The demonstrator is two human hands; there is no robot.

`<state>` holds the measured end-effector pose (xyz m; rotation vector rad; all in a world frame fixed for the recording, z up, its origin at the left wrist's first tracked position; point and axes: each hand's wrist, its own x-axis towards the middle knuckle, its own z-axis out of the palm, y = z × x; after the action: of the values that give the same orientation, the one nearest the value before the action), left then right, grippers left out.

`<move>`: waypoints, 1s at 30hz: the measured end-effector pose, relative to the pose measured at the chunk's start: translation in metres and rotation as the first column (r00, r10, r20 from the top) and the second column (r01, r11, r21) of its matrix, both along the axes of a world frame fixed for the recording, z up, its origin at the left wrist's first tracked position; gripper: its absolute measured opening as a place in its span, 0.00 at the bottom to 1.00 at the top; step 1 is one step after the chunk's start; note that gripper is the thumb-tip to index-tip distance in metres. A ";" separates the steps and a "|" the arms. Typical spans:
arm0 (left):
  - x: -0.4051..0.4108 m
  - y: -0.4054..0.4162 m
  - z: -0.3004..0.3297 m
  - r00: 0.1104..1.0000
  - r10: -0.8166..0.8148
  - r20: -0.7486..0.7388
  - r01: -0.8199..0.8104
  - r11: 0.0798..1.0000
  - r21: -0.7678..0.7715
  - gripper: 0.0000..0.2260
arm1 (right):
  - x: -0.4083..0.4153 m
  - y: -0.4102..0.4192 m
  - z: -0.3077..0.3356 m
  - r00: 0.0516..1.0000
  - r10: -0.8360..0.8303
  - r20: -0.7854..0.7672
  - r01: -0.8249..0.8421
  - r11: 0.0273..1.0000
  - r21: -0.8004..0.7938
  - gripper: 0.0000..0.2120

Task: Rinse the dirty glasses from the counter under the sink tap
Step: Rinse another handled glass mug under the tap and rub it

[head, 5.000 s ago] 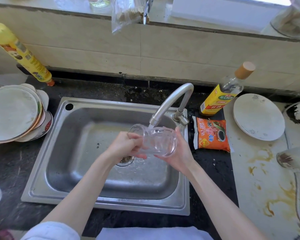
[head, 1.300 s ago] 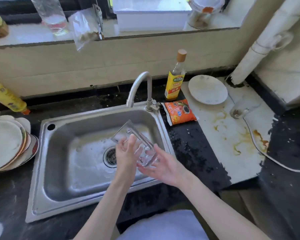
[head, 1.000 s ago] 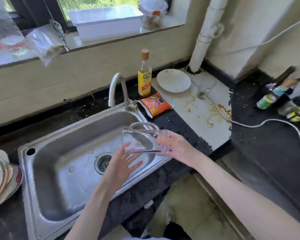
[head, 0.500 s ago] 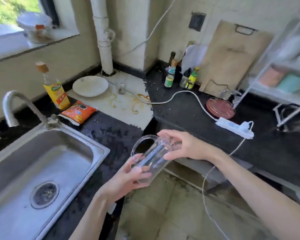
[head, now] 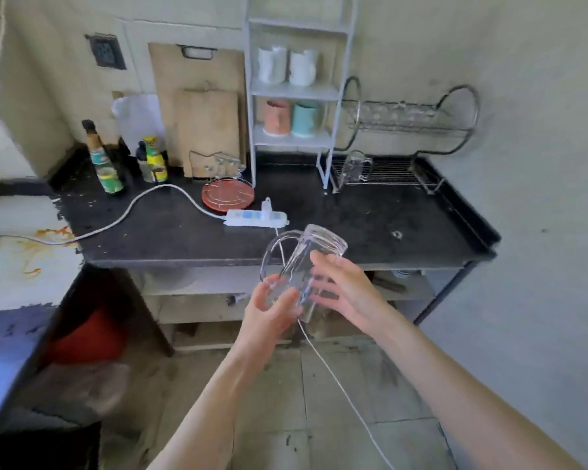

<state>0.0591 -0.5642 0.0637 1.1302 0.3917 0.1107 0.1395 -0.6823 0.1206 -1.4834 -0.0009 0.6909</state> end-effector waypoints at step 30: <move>0.451 -0.069 -0.006 0.829 -0.522 0.200 -0.215 0.032 0.976 0.26 | 0.420 -0.132 -0.040 0.853 -0.119 -0.508 0.298 0.910 0.288 0.26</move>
<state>0.5102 -0.6334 0.0573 2.5382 -0.5353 0.5715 0.5598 -0.8146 0.0806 -0.9121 0.3989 0.8143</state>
